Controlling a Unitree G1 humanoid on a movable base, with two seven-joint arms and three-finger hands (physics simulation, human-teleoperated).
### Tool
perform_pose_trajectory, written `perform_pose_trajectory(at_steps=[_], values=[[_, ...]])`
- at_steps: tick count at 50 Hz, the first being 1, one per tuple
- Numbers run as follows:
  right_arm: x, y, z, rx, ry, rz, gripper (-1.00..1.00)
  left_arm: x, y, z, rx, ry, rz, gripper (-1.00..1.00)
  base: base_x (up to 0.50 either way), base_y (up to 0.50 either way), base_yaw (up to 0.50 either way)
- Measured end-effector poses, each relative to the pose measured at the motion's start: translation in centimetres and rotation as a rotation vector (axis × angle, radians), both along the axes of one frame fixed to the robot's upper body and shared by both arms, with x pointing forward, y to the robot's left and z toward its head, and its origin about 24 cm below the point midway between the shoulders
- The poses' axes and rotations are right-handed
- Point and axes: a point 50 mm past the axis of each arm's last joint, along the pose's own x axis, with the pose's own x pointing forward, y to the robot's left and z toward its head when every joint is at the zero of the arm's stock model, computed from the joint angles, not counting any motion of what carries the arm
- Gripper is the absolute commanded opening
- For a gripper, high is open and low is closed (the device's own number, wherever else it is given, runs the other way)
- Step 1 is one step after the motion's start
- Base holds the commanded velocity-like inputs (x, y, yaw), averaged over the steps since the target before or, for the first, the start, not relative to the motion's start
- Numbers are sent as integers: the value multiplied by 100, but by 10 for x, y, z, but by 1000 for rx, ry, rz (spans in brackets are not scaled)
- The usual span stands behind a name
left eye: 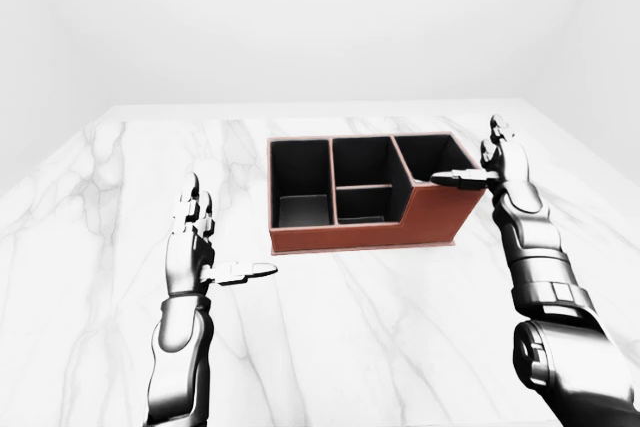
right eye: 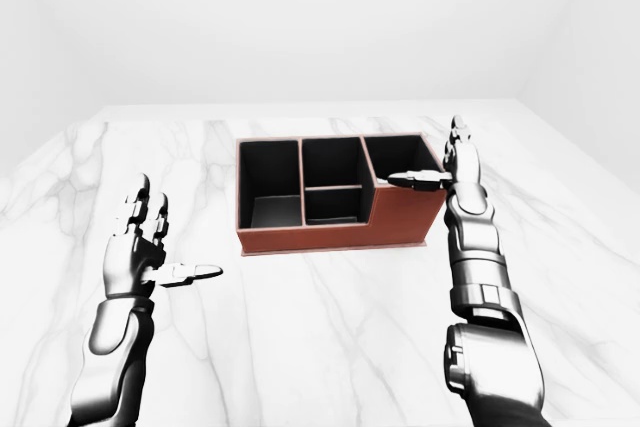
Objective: Pick up the book and place it in the right compartment of the caddy.
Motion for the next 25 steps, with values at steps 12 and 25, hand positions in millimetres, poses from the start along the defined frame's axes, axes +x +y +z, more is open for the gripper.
perform_pose_trajectory(at_steps=[12, 25], values=[[-7, 0, 42, 29, -203, 1, 100, 0, 0, 1, 0, -1, 1, 100, 0, 0, 0], [-31, 5, 96, 26, -465, 14, 100, 0, 0, 1, -1, -1, 3, 100, 0, 0, 0]])
